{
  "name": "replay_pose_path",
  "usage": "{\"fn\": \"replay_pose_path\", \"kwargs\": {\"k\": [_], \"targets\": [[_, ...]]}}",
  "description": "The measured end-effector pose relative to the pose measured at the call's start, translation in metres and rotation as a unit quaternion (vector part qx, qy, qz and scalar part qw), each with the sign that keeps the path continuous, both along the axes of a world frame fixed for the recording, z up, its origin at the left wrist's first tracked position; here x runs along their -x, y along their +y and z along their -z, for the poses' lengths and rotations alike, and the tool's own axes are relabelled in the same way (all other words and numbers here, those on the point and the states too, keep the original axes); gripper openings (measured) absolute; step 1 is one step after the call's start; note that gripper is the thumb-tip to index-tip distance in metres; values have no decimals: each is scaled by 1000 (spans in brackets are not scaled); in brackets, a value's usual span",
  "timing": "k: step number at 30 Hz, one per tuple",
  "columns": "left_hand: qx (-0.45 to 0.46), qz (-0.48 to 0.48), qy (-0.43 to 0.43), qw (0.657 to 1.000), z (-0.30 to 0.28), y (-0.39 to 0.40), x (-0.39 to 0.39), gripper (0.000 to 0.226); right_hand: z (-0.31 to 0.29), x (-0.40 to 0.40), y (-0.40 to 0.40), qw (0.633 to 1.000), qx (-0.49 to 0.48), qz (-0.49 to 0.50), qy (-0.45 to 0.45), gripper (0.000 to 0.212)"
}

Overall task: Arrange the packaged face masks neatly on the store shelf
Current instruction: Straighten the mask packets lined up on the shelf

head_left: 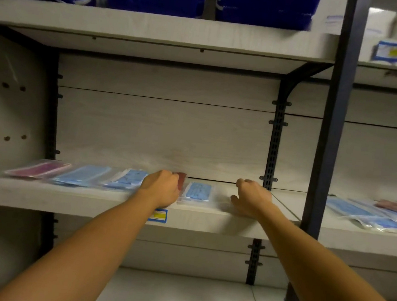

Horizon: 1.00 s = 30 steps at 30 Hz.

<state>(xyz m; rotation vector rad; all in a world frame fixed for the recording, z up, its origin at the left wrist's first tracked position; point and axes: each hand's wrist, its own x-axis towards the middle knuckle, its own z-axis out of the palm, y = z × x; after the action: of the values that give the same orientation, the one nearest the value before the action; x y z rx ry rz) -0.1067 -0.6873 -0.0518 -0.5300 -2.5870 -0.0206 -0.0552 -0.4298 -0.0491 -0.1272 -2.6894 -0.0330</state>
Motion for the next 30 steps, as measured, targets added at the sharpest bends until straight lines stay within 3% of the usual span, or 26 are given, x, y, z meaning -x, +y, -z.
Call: {"fn": "replay_pose_path", "kwargs": {"k": [11,19,27,30], "targets": [[0,-14,-5,1000,-16,83,-91,33,-12,-93,60,998,16,-53,-23,41],[-21,-8,-5,1000,-17,164,-169,29,-15,-158,103,992,38,-121,16,33],[-61,48,-42,996,-23,251,-214,24,-18,-211,196,997,21,-73,-2,34],[-14,86,-61,994,-25,287,-222,25,-17,-223,233,999,15,-38,-29,38]]}}
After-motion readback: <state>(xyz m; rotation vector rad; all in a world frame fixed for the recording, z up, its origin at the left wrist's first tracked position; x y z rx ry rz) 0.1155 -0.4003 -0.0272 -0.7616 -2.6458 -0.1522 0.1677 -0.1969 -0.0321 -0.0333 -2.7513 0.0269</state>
